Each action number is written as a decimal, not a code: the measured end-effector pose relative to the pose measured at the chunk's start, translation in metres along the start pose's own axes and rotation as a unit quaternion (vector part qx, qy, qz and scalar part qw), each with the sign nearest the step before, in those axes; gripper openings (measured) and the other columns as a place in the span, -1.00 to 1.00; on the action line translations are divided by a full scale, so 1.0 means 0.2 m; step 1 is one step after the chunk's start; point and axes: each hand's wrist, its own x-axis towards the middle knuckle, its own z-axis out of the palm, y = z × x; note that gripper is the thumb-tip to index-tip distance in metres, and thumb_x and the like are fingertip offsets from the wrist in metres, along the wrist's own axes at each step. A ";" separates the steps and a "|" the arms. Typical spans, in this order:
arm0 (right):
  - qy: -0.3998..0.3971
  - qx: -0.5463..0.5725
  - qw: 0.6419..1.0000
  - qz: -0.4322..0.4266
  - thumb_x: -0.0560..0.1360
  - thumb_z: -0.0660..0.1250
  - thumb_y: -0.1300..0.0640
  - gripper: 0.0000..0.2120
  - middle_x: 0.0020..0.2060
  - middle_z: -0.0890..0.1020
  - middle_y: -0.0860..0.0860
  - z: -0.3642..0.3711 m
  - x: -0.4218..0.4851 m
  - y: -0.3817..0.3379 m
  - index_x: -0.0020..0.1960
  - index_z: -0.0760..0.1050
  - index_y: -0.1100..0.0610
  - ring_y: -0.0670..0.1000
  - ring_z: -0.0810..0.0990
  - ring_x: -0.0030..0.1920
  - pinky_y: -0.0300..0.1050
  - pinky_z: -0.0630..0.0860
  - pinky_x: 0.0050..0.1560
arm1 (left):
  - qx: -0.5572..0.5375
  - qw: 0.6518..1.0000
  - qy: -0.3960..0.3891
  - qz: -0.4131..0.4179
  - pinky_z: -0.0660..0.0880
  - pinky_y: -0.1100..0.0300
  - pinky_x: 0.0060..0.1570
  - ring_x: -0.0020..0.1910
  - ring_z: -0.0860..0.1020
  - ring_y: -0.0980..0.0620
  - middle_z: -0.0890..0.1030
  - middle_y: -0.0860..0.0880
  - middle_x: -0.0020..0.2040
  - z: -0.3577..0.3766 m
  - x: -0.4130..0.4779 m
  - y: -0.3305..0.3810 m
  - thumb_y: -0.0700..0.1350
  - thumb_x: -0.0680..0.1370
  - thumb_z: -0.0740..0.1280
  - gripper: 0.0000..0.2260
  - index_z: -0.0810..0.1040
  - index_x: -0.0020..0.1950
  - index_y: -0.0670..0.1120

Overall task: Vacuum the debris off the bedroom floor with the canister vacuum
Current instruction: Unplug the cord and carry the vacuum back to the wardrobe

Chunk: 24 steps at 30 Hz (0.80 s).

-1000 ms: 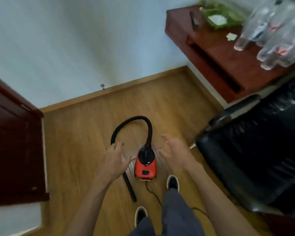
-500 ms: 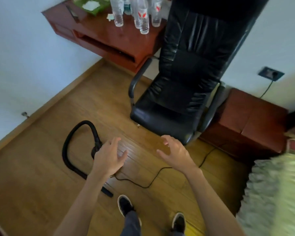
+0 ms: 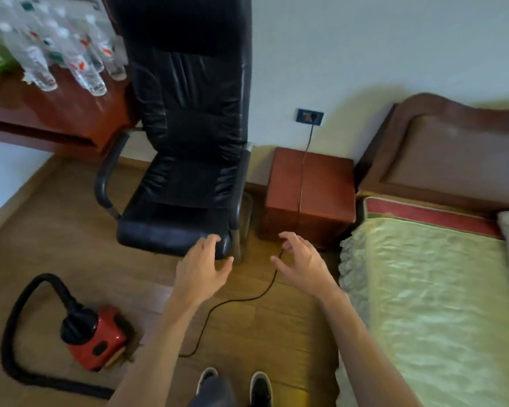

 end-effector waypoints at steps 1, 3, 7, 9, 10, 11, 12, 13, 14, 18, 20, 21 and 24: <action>0.012 0.003 1.000 0.008 0.54 0.35 -0.10 -0.46 0.17 0.55 -0.04 -0.05 0.00 0.04 0.44 0.30 0.01 -0.03 0.50 0.23 -0.08 0.53 0.17 | 0.006 1.000 0.004 0.014 0.48 0.21 -0.14 0.05 0.57 0.05 0.54 0.00 0.12 0.01 0.04 0.07 0.12 0.52 0.35 -0.56 0.39 0.32 -0.05; 0.036 0.008 0.999 0.023 0.53 0.35 -0.09 -0.47 0.16 0.54 -0.04 -0.14 0.00 0.11 0.44 0.31 0.01 -0.02 0.50 0.22 -0.07 0.53 0.16 | 0.021 0.999 0.006 0.037 0.40 0.22 -0.21 0.02 0.57 0.04 0.54 0.01 0.10 0.03 0.11 0.17 0.13 0.52 0.34 -0.58 0.40 0.30 -0.03; 0.061 0.013 0.997 0.050 0.53 0.35 -0.09 -0.48 0.15 0.54 -0.06 -0.26 0.05 0.23 0.43 0.31 0.00 -0.05 0.48 0.22 -0.05 0.52 0.18 | 0.018 0.997 0.000 0.069 0.41 0.24 -0.18 0.02 0.57 0.08 0.55 0.03 0.11 0.10 0.29 0.30 0.14 0.52 0.34 -0.56 0.39 0.31 -0.03; 0.064 0.009 0.996 0.057 0.53 0.35 -0.10 -0.47 0.15 0.54 -0.06 -0.31 0.11 0.28 0.43 0.31 0.01 -0.05 0.48 0.22 -0.05 0.52 0.18 | 0.011 0.997 -0.002 0.078 0.50 0.19 -0.16 0.01 0.58 0.08 0.55 0.04 0.11 0.13 0.40 0.35 0.15 0.52 0.33 -0.57 0.39 0.30 -0.02; 0.066 0.006 0.996 0.061 0.53 0.35 -0.10 -0.48 0.15 0.54 -0.06 -0.34 0.15 0.31 0.43 0.32 0.01 -0.04 0.49 0.22 -0.04 0.53 0.18 | 0.009 0.997 -0.002 0.077 0.51 0.14 -0.14 0.02 0.58 0.07 0.55 0.04 0.12 0.14 0.45 0.37 0.16 0.52 0.33 -0.58 0.39 0.29 -0.01; 0.070 0.003 0.995 0.065 0.53 0.35 -0.10 -0.48 0.14 0.54 -0.06 -0.36 0.20 0.33 0.43 0.32 0.01 -0.04 0.49 0.22 -0.03 0.53 0.18 | 0.009 0.997 -0.002 0.076 0.51 0.10 -0.12 0.04 0.58 0.06 0.54 0.05 0.13 0.16 0.51 0.40 0.16 0.52 0.32 -0.58 0.39 0.30 -0.01; 0.074 0.000 0.995 0.067 0.53 0.36 -0.09 -0.48 0.14 0.54 -0.05 -0.38 0.26 0.35 0.42 0.33 0.02 -0.03 0.49 0.22 -0.03 0.52 0.19 | 0.007 0.997 -0.005 0.075 0.51 0.09 -0.11 0.05 0.57 0.05 0.53 0.05 0.14 0.17 0.58 0.41 0.16 0.53 0.31 -0.58 0.38 0.31 0.00; 0.077 -0.001 0.995 0.069 0.52 0.36 -0.09 -0.49 0.13 0.55 -0.05 -0.40 0.32 0.37 0.41 0.34 0.02 -0.03 0.49 0.21 -0.03 0.52 0.19 | 0.005 0.997 -0.009 0.074 0.50 0.10 -0.10 0.06 0.57 0.05 0.53 0.05 0.15 0.18 0.65 0.42 0.16 0.53 0.30 -0.58 0.37 0.32 0.00; 0.077 -0.003 0.994 0.072 0.52 0.36 -0.09 -0.49 0.13 0.55 -0.06 -0.42 0.38 0.39 0.41 0.34 0.01 -0.04 0.49 0.21 -0.04 0.52 0.19 | 0.004 0.997 -0.016 0.073 0.49 0.12 -0.09 0.08 0.57 0.06 0.53 0.05 0.16 0.20 0.72 0.43 0.16 0.54 0.29 -0.58 0.36 0.32 0.01; 0.066 -0.021 0.995 0.075 0.53 0.34 -0.12 -0.50 0.14 0.55 -0.08 -0.49 0.67 0.43 0.41 0.32 -0.04 -0.05 0.48 0.21 -0.02 0.53 0.18 | -0.007 0.997 -0.041 0.065 0.47 0.14 -0.04 0.13 0.54 0.08 0.50 0.06 0.21 0.23 1.00 0.45 0.16 0.56 0.26 -0.57 0.33 0.36 0.02; 0.065 -0.021 0.995 0.075 0.52 0.34 -0.12 -0.50 0.17 0.55 -0.08 -0.53 0.81 0.44 0.41 0.32 -0.06 -0.06 0.48 0.22 -0.01 0.53 0.18 | -0.010 0.996 -0.050 0.071 0.47 0.15 -0.02 0.14 0.53 0.09 0.50 0.06 0.22 0.25 1.14 0.45 0.16 0.56 0.26 -0.56 0.33 0.38 0.02; 0.066 -0.021 0.995 0.074 0.52 0.34 -0.13 -0.50 0.17 0.55 -0.09 -0.54 0.88 0.45 0.41 0.32 -0.06 -0.07 0.48 0.22 0.00 0.53 0.18 | -0.009 0.996 -0.054 0.073 0.46 0.17 -0.02 0.14 0.53 0.11 0.50 0.06 0.22 0.26 1.21 0.45 0.16 0.56 0.26 -0.55 0.32 0.38 0.02; 0.069 -0.024 0.994 0.084 0.52 0.34 -0.13 -0.50 0.15 0.55 -0.12 -0.59 1.07 0.49 0.40 0.33 -0.06 -0.08 0.48 0.20 0.00 0.55 0.13 | -0.011 0.995 -0.070 0.074 0.41 0.22 -0.05 0.11 0.53 0.14 0.49 0.07 0.21 0.29 1.40 0.47 0.17 0.56 0.25 -0.54 0.31 0.40 0.02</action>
